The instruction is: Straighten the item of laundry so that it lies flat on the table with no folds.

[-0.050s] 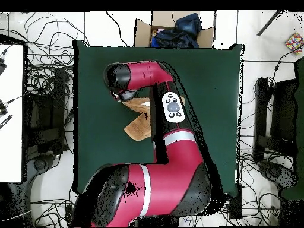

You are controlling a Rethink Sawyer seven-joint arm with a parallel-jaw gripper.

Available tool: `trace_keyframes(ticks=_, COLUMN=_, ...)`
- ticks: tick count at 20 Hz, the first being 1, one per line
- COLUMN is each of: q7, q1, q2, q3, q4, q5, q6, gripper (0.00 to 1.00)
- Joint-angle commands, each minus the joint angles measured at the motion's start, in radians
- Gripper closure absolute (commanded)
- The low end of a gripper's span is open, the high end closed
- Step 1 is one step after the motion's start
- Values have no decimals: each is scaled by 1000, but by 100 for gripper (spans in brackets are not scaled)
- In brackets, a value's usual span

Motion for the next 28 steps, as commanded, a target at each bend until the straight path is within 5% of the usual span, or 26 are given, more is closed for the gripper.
trace_keyframes(ticks=1, q7=27, q1=22, q2=104, q3=-32, q4=-47, q5=-47, q6=51, gripper=0)
trace_keyframes(ticks=4, q7=33, q1=22, q2=100, q3=-34, q4=-35, q5=-32, q6=78, gripper=0)
trace_keyframes(ticks=6, q7=42, q1=5, q2=37, q3=-45, q4=61, q5=-21, q6=68, gripper=0)
trace_keyframes(ticks=28, q7=61, q1=15, q2=41, q3=-63, q4=45, q5=-21, q6=207, gripper=0)
